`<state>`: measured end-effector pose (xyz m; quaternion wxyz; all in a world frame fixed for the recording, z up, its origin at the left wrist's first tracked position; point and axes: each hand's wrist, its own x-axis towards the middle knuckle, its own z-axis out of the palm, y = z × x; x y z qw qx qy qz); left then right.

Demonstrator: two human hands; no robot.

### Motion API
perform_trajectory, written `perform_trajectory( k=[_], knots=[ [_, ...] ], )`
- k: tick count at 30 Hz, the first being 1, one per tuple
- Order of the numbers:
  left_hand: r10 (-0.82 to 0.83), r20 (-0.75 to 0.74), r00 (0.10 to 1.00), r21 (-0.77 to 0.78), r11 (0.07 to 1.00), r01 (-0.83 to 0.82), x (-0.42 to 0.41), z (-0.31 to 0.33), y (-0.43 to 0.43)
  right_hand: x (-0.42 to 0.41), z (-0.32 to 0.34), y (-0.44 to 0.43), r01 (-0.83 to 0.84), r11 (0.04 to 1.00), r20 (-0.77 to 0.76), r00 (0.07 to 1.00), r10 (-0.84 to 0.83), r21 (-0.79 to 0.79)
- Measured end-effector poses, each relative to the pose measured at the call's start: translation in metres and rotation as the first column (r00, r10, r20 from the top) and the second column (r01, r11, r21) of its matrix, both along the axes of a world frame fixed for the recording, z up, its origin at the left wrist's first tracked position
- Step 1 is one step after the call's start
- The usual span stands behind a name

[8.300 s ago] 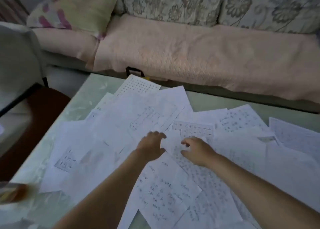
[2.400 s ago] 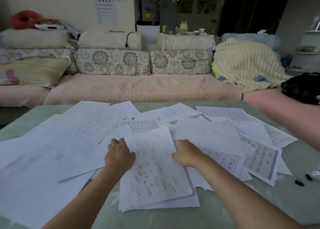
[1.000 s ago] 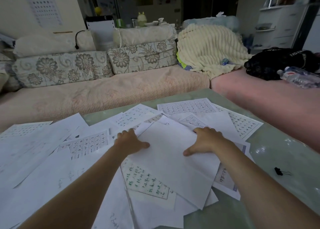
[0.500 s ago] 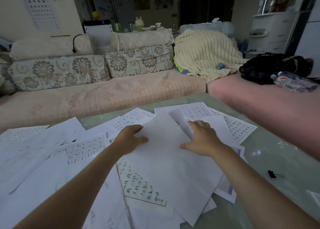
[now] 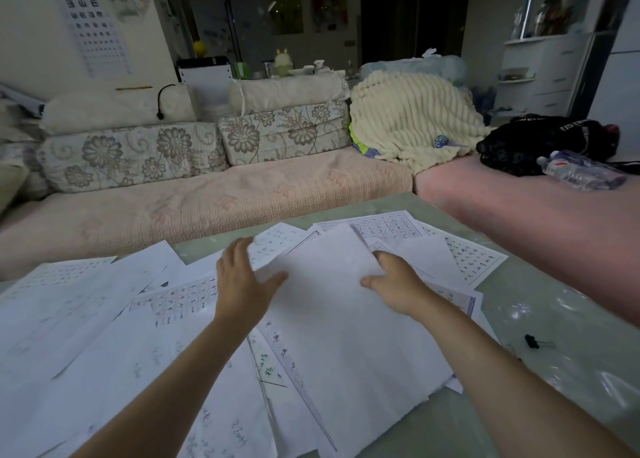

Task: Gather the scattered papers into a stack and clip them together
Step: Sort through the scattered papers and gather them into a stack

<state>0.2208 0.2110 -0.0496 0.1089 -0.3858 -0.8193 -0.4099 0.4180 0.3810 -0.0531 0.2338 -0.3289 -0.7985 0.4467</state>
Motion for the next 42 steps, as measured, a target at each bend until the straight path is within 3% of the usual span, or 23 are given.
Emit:
perform_trajectory(
  k=[2, 4, 6, 10, 13, 16, 19, 21, 22, 25, 28, 29, 32, 35, 42],
  knots=[
    [0.05, 0.391, 0.919, 0.082, 0.993, -0.089, 0.005, -0.002, -0.005, 0.007, 0.003, -0.002, 0.037, 0.999, -0.06, 0.997, -0.038, -0.024],
    [-0.038, 0.682, 0.73, 0.121, 0.991, -0.061, 0.007, -0.005, -0.006, 0.014, 0.004, -0.002, 0.085, 0.993, -0.101, 0.99, -0.093, -0.081],
    [-0.168, 0.779, 0.604, 0.159, 0.985, 0.069, 0.01, -0.005, -0.006, 0.019, 0.005, -0.004, 0.103, 0.984, -0.119, 0.985, -0.121, -0.147],
    [-0.304, 0.805, 0.509, 0.278, 0.952, 0.129, 0.024, -0.009, 0.006, 0.021, 0.002, -0.008, 0.074, 0.99, 0.001, 0.997, -0.074, -0.117],
    [-0.206, 0.798, 0.567, 0.177, 0.978, 0.107, 0.021, -0.015, 0.019, 0.024, -0.002, -0.009, 0.009, 1.0, 0.217, 0.976, -0.005, -0.015],
    [0.017, 0.691, 0.723, -0.096, 0.993, 0.068, 0.016, -0.022, 0.021, 0.025, -0.011, -0.007, -0.066, 0.995, 0.351, 0.935, 0.038, 0.069],
    [0.21, 0.281, 0.937, -0.402, 0.912, -0.084, 0.019, -0.025, 0.021, 0.02, -0.021, -0.001, -0.105, 0.991, 0.361, 0.93, 0.068, 0.085],
    [0.112, 0.022, 0.993, -0.452, 0.887, -0.09, 0.022, -0.026, 0.027, 0.014, -0.024, 0.003, -0.111, 0.987, 0.335, 0.94, 0.066, 0.117],
    [0.025, -0.022, 0.999, -0.459, 0.888, -0.032, 0.024, -0.022, 0.032, 0.011, -0.025, 0.005, -0.113, 0.985, 0.316, 0.947, 0.066, 0.134],
    [-0.156, 0.036, 0.987, -0.489, 0.859, 0.154, 0.021, -0.013, 0.053, 0.005, -0.025, 0.007, -0.139, 0.979, 0.28, 0.956, 0.093, 0.151],
    [-0.223, 0.326, 0.919, -0.428, 0.832, 0.353, 0.016, -0.007, 0.068, 0.002, -0.031, 0.016, -0.151, 0.975, 0.284, 0.954, 0.101, 0.163],
    [-0.239, 0.361, 0.901, -0.431, 0.814, 0.389, 0.016, -0.008, 0.069, 0.003, -0.031, 0.019, -0.144, 0.975, 0.291, 0.952, 0.091, 0.167],
    [-0.259, 0.314, 0.913, -0.509, 0.766, 0.392, 0.014, -0.015, 0.066, 0.003, -0.03, 0.034, -0.066, 0.976, 0.286, 0.958, 0.004, 0.208],
    [-0.211, 0.188, 0.959, -0.577, 0.766, 0.282, 0.003, -0.018, 0.054, -0.009, -0.028, 0.042, -0.027, 0.961, 0.285, 0.957, -0.055, 0.276],
    [-0.144, 0.185, 0.972, -0.531, 0.818, 0.222, -0.037, -0.018, 0.032, -0.071, -0.02, 0.043, -0.252, 0.925, 0.537, 0.841, 0.063, 0.285]
  ],
)
